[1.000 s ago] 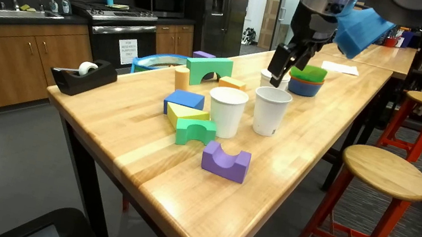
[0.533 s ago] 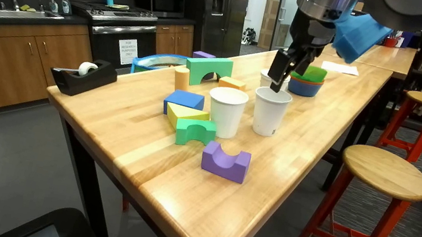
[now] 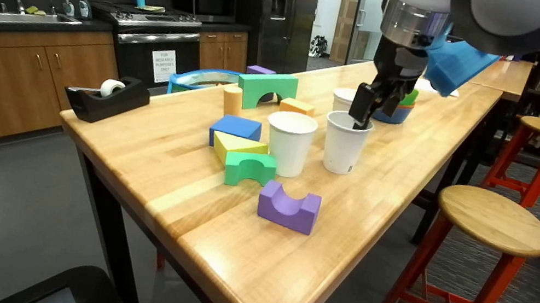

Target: Put the middle cup and the first left cup in the right cup, respectively

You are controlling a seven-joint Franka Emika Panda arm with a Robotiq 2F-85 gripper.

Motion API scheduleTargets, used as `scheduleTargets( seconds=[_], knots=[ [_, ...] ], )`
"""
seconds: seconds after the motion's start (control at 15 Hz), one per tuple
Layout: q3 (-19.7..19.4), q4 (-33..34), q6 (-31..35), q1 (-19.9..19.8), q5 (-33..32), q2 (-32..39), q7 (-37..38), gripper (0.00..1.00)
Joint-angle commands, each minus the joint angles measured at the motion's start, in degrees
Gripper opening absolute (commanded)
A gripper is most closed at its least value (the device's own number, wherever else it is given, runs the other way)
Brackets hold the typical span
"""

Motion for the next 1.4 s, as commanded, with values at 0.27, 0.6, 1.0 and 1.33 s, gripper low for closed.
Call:
scheduleTargets(
  seconds=[0.27,0.6,1.0,1.33],
  knots=[
    [-4.72,0.21,0.89,2.07,2.15,2.84,-3.82,0.32],
    [-7.02,0.48,-0.24,2.85,4.47,2.24,-7.03,0.00],
    [-6.00,1.30,-8.56,5.46,5.49,-5.12,-9.42,0.00],
    [-5.46,1.36,-18.06,9.42,6.31,-14.73,-10.95,0.00]
  ],
)
